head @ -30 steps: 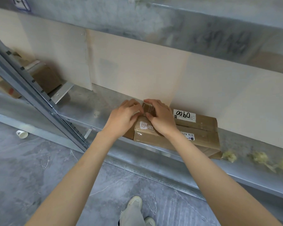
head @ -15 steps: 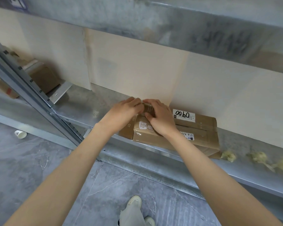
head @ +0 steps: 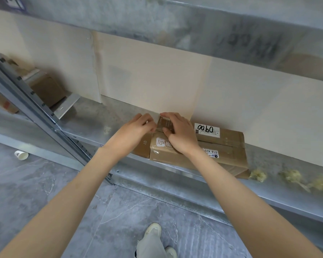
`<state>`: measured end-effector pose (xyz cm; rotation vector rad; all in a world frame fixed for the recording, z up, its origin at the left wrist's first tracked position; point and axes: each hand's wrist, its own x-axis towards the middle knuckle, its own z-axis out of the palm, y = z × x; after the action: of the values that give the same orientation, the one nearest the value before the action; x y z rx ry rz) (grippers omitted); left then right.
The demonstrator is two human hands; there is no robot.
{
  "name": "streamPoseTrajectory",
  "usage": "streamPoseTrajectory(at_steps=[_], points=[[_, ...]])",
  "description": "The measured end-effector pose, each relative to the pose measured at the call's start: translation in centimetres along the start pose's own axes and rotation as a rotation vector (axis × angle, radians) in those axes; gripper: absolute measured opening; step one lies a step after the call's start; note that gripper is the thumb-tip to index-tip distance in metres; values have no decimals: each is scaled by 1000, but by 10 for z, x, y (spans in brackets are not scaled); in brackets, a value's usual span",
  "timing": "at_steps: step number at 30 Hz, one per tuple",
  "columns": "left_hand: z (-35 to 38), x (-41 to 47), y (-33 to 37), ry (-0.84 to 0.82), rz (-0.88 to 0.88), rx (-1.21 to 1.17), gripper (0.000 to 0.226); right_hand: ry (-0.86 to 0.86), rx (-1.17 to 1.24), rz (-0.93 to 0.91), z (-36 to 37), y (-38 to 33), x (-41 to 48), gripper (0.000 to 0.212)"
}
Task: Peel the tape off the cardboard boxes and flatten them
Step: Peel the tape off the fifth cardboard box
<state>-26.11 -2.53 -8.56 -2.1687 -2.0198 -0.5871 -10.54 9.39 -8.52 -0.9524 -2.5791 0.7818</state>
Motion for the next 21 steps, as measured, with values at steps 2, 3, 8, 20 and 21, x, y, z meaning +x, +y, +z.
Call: streamPoseTrajectory(at_steps=[2, 3, 8, 20, 21], points=[[-1, 0, 2, 16, -11, -23, 35, 1, 1, -3, 0, 0, 0, 45], [-2, -1, 2, 32, -44, -58, 29, 4, 1, -4, 0, 0, 0, 45], [1, -8, 11, 218, -321, -237, 28, 34, -11, 0, 3, -1, 1, 47], [21, 4, 42, 279, -795, -305, 35, 77, 32, -4, 5, 1, 3, 47], [22, 7, 43, 284, -827, -325, 36, 74, 32, -4, 5, 1, 3, 47]])
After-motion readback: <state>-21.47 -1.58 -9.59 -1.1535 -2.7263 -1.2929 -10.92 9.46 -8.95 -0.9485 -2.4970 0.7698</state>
